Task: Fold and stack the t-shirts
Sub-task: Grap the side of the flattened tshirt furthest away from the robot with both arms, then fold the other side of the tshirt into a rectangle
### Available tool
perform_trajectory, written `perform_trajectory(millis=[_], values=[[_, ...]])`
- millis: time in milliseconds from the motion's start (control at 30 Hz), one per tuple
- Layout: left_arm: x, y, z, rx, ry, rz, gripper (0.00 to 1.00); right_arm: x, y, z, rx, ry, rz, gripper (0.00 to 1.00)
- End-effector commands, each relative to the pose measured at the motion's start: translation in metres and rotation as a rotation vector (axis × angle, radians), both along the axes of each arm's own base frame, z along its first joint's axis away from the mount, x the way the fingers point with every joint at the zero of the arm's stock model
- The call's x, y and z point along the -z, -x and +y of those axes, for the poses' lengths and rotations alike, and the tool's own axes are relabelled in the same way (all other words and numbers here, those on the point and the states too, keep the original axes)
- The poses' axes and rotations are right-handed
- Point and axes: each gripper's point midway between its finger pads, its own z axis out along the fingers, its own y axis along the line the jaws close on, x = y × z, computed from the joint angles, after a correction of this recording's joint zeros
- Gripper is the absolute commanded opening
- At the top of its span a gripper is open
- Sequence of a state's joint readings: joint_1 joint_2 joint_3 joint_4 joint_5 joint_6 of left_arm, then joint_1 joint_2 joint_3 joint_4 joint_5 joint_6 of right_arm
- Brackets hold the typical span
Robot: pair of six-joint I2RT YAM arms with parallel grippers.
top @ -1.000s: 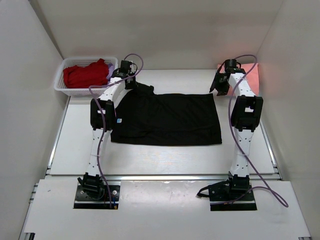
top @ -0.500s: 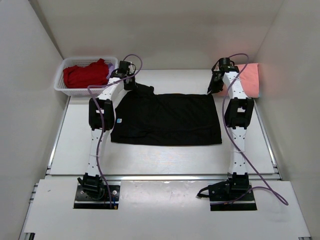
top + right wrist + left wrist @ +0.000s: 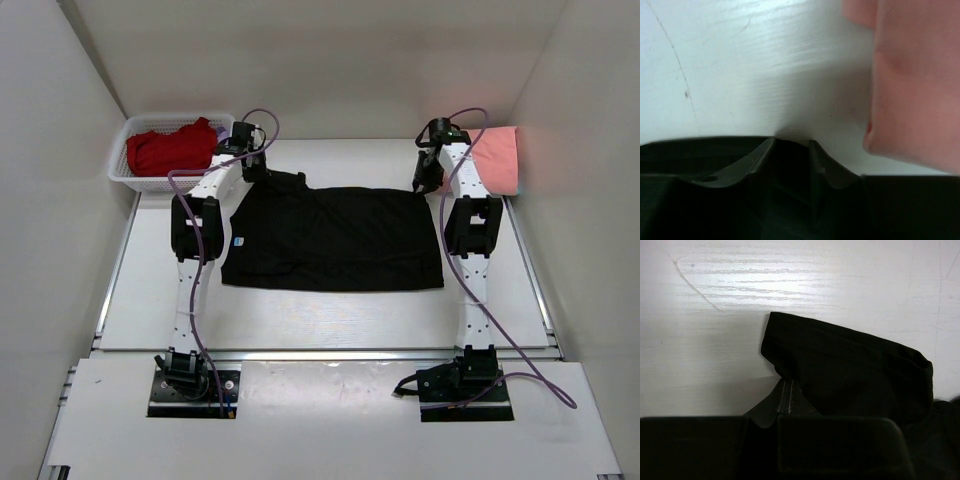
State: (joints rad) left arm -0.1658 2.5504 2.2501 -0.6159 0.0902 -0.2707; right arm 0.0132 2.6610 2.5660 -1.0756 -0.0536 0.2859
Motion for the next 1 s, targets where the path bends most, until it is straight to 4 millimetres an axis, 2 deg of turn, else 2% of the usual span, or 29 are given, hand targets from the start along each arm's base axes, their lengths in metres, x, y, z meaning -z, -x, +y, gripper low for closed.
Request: perform_trajectory(millis=[0,33,100,200,267,300,333,367,400,467,600,633,667,767,800,900,933,967], values=[[-0.075,-0.004,-0.008,0.024,0.042,-0.125,0.0,-0.003,0.007,0.002,-0.02,0.055,0.022,0.15],[-0.081,-0.005,-0.005,0.018,0.04,-0.137,0.0,-0.005,0.007,-0.002,-0.019,0.057,0.023,0.0],[-0.082,-0.003,-0.006,0.023,0.042,-0.133,0.0,-0.007,0.007,0.002,-0.026,0.057,0.021,0.0],[-0.092,0.0,-0.002,0.015,0.05,-0.138,0.0,-0.022,-0.002,0.004,-0.033,0.051,-0.031,0.0],[-0.105,0.005,0.0,0.013,0.06,-0.147,0.0,-0.047,-0.01,0.001,-0.036,0.047,-0.093,0.0],[-0.105,0.008,0.0,0.013,0.058,-0.142,0.0,-0.053,-0.013,0.003,-0.043,0.038,-0.111,0.0],[-0.109,0.014,0.002,0.019,0.068,-0.133,0.0,-0.06,-0.013,0.0,-0.042,0.044,-0.122,0.0],[-0.113,0.017,0.001,0.025,0.066,-0.137,0.0,-0.057,-0.011,0.001,-0.055,0.046,-0.114,0.0],[-0.112,0.019,0.007,0.015,0.066,-0.131,0.0,-0.067,-0.01,-0.002,-0.053,0.043,-0.128,0.0],[-0.114,0.031,0.003,0.025,0.073,-0.117,0.0,-0.073,-0.007,-0.003,-0.065,0.044,-0.127,0.0],[-0.1,0.06,0.006,0.028,0.091,-0.051,0.0,-0.079,0.003,-0.003,-0.076,0.043,-0.103,0.0],[-0.092,0.069,0.003,0.043,0.086,-0.028,0.0,-0.083,0.007,-0.009,-0.066,0.043,-0.098,0.01],[-0.094,0.074,0.003,0.041,0.097,-0.026,0.0,-0.092,0.006,-0.011,-0.062,0.045,-0.115,0.0],[-0.076,0.095,0.006,0.041,0.097,0.023,0.0,-0.103,0.021,-0.01,-0.06,0.035,-0.089,0.0],[-0.081,0.097,0.008,0.041,0.101,0.015,0.0,-0.102,0.025,-0.01,-0.066,0.034,-0.077,0.01],[-0.075,0.112,0.01,0.049,0.092,0.033,0.0,-0.12,0.044,-0.008,-0.069,0.023,-0.07,0.0],[-0.083,0.113,0.008,0.047,0.101,0.018,0.0,-0.123,0.048,-0.007,-0.075,0.022,-0.067,0.0],[-0.078,0.118,0.009,0.048,0.099,0.029,0.0,-0.122,0.054,-0.008,-0.067,0.021,-0.053,0.0]])
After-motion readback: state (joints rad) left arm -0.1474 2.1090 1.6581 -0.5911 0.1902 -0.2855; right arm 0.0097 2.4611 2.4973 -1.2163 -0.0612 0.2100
